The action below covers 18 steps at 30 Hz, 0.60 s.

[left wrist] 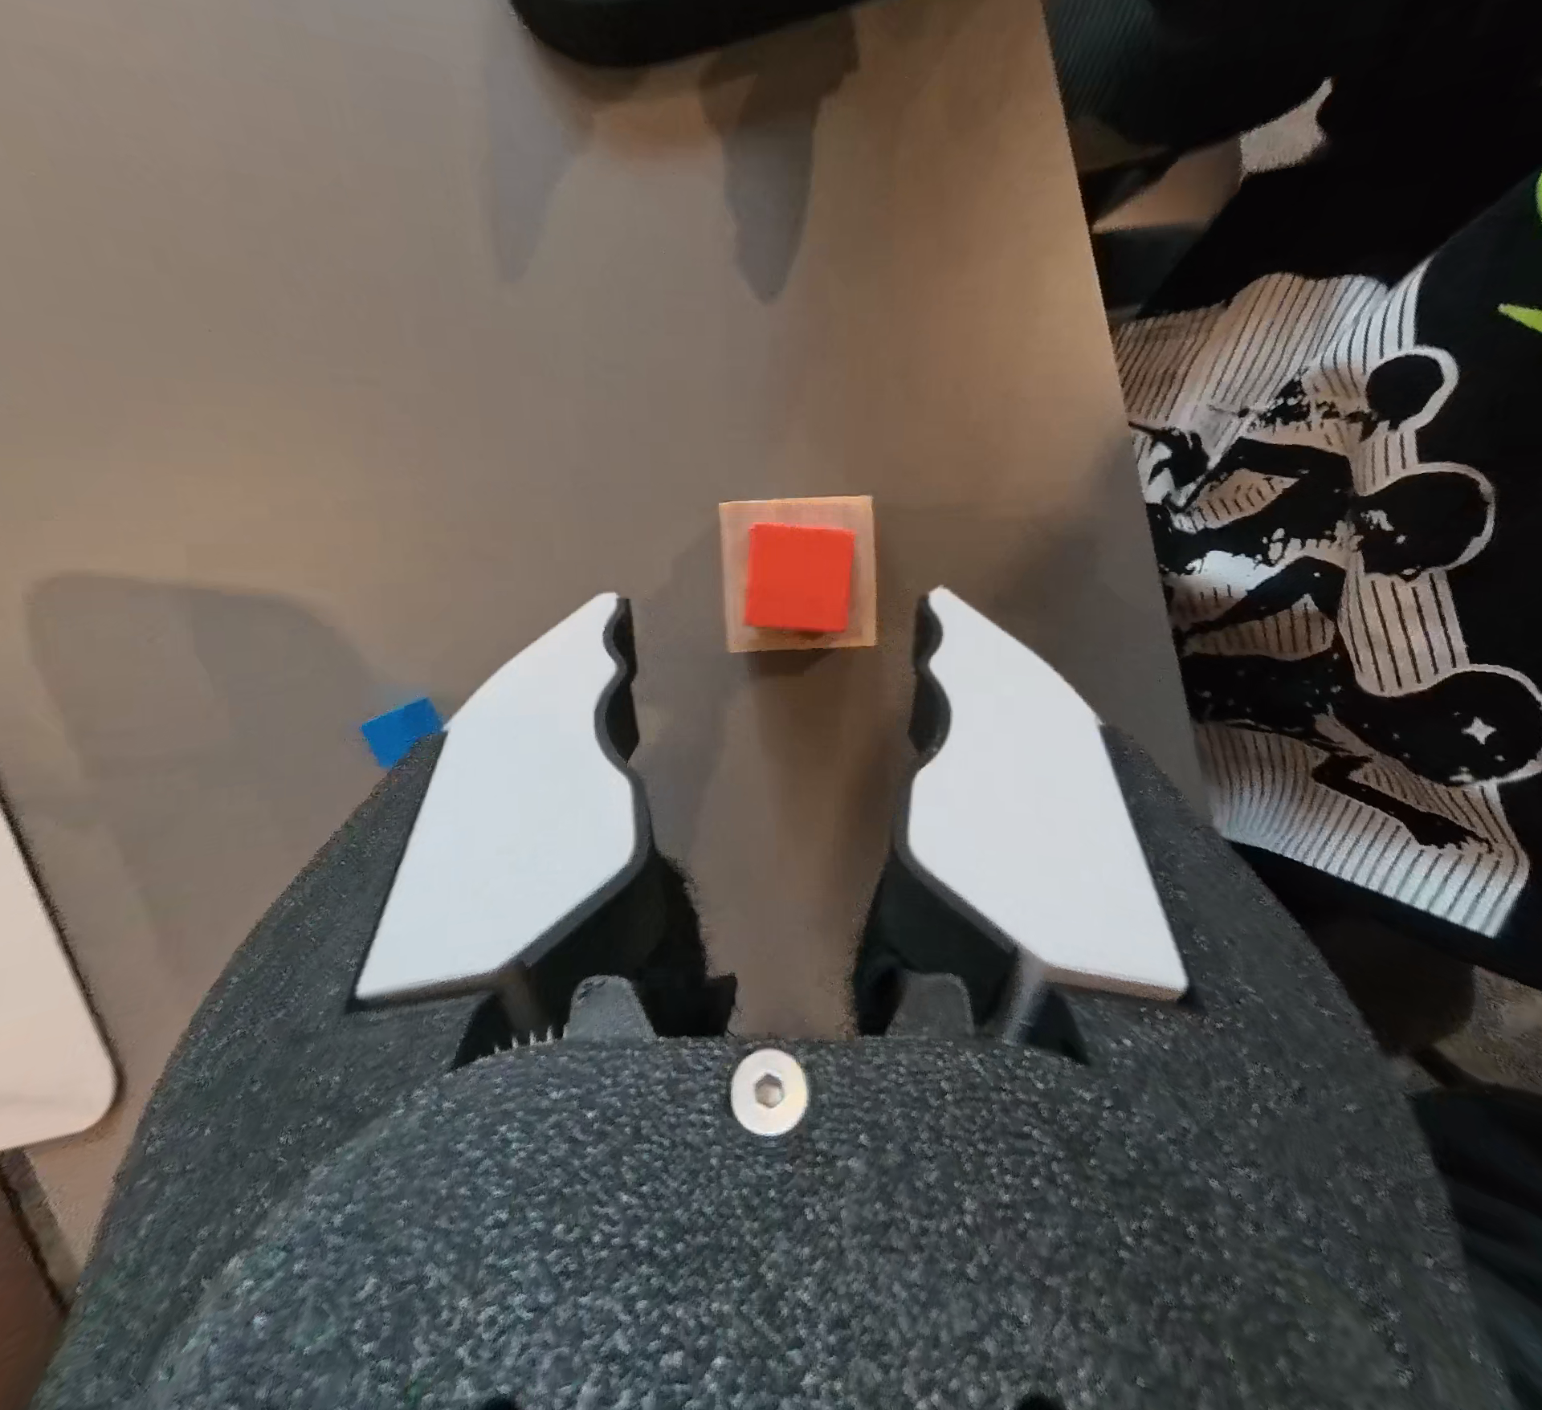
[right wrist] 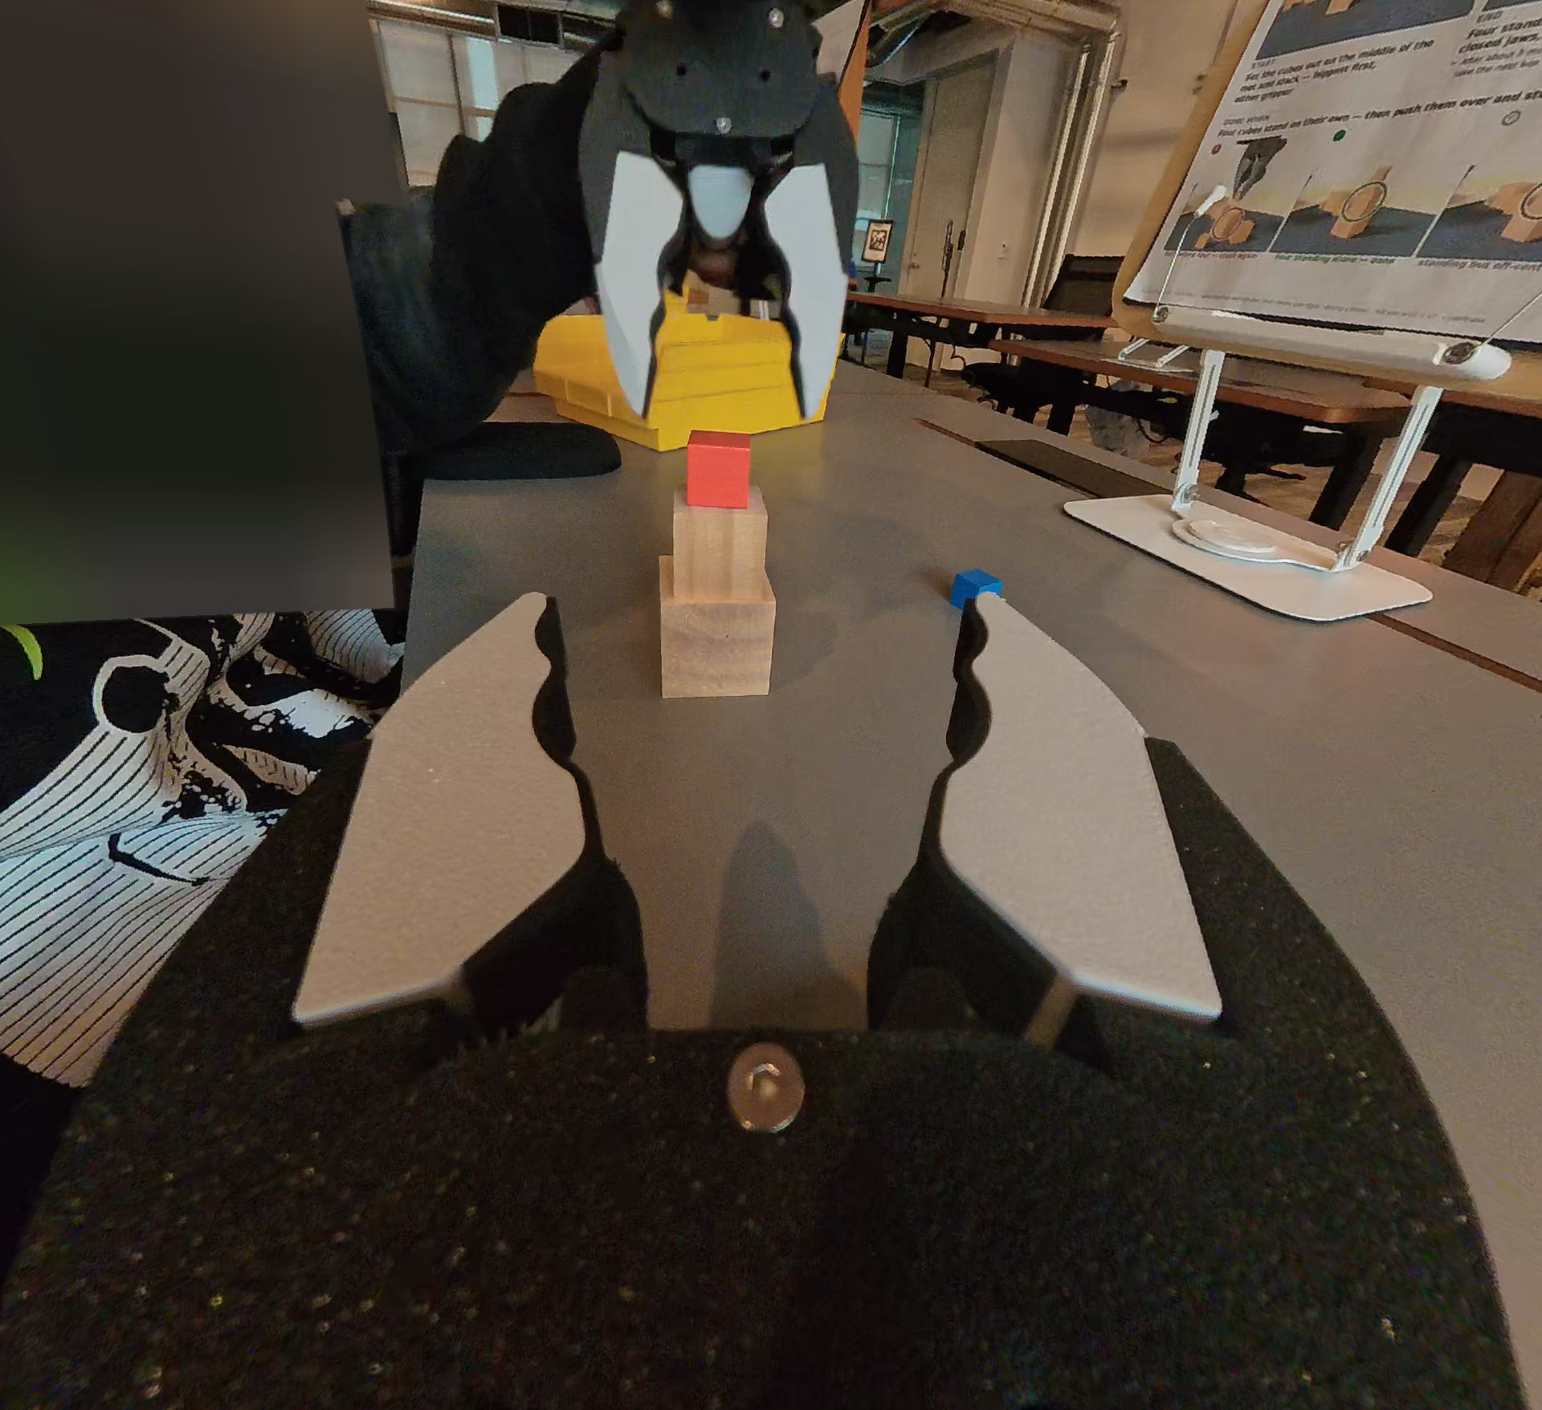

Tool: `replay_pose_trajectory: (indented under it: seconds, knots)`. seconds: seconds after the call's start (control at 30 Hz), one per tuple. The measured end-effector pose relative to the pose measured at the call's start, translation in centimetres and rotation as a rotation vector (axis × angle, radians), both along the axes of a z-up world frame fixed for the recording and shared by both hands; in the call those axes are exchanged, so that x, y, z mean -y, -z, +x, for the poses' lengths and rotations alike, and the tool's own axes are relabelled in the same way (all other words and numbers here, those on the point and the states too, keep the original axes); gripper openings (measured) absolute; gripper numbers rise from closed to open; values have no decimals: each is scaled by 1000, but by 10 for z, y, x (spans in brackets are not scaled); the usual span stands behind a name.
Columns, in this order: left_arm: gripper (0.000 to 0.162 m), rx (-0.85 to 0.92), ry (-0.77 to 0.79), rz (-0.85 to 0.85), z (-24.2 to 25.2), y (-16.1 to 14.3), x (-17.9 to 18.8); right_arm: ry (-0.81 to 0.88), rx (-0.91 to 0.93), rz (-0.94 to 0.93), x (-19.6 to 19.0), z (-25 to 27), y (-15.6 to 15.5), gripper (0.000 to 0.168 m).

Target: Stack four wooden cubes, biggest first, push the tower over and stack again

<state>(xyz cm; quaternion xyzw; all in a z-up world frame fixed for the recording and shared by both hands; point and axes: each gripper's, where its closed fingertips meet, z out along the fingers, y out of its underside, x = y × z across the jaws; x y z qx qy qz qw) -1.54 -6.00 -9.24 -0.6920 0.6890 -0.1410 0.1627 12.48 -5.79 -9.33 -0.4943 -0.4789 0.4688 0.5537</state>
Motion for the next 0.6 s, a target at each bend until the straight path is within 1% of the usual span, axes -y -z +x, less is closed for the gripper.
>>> replay_pose_trajectory:
  seconds: [0.03, 0.1, 0.17, 0.23, 0.3, 0.4, 0.47, 0.6]
  knots:
    - [62, 36, -15, 9, -3, -7, -8, 0, 0, 0, 0, 0, 0, 89]
    - [55, 82, -100, 42, -19, -17, -36, 0, 0, 1, 0, 0, 0, 89]
    - [52, 92, -205, 82, -41, -16, -71, 0, 2, 1, 0, 0, 0, 89]
    - [50, 70, -322, 66, -61, -1, -100, -1, 2, 1, 0, 0, 0, 89]
    - [49, 49, -407, 28, -72, 21, -118, 0, 0, -1, 0, 0, 0, 89]
    - [47, 9, -427, 63, -80, 51, -138, -3, -2, -7, 0, 0, 0, 89]
    - [51, -15, -432, 98, -82, 67, -149, -3, -3, -5, 0, 0, 0, 89]
    - [50, -9, -433, 132, -76, 89, -164, -2, -5, 2, 1, 0, -1, 88]
